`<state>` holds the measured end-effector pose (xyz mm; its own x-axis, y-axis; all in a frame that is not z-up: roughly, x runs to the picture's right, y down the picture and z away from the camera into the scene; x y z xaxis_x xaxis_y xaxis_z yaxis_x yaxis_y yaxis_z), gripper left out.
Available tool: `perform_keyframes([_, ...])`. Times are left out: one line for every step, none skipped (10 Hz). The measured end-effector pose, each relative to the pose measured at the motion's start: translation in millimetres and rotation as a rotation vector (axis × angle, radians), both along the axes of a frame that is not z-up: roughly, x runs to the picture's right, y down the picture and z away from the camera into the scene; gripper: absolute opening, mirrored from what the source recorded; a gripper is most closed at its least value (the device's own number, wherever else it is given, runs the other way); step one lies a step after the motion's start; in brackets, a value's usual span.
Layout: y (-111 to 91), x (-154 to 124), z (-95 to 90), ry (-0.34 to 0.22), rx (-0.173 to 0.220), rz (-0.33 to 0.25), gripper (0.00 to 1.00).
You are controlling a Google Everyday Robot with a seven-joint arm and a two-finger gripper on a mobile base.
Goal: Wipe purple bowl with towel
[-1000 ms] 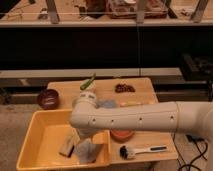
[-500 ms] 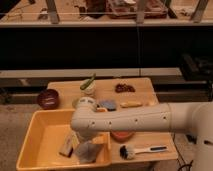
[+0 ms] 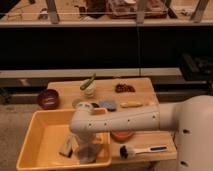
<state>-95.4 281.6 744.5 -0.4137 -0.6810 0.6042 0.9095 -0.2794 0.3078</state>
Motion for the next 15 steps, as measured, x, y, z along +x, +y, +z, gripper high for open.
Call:
perform_keyframes([-0.3, 3.2, -6.0, 0.009, -0.011, 0.011, 0.61])
perform_keyframes([0.4, 5.5, -10.7, 0.003, -0.034, 0.024, 0.51])
perform_keyframes([1.8, 6.8, -15.5, -0.027, -0.069, 0.041, 0.42])
perform_keyframes([3.6, 7.1, -19.6, -0.069, -0.106, 0.072, 0.33])
perform_keyframes([7.1, 6.5, -22.7, -0.098, -0.132, 0.087, 0.2])
perform_keyframes([9.0, 5.6, -24.2, -0.102, -0.138, 0.085, 0.12])
perform_keyframes([10.4, 5.7, -26.0, -0.104, -0.14, 0.084, 0.04])
perform_keyframes([7.5, 9.2, -29.3, -0.104, -0.128, 0.089, 0.0])
perform_keyframes([0.5, 13.2, -35.1, -0.1, -0.108, 0.101, 0.0])
perform_keyframes([-8.0, 16.8, -41.5, -0.097, -0.088, 0.112, 0.0])
perform_keyframes([-24.6, 22.7, -53.6, -0.092, -0.051, 0.128, 0.0])
perform_keyframes([-38.2, 27.1, -63.1, -0.087, -0.021, 0.141, 0.0])
perform_keyframes([-57.9, 33.4, -75.8, -0.08, 0.018, 0.16, 0.0])
perform_keyframes([-76.2, 38.9, -85.4, -0.079, 0.05, 0.177, 0.0])
perform_keyframes([-100.8, 43.3, -97.5, -0.082, 0.094, 0.198, 0.0])
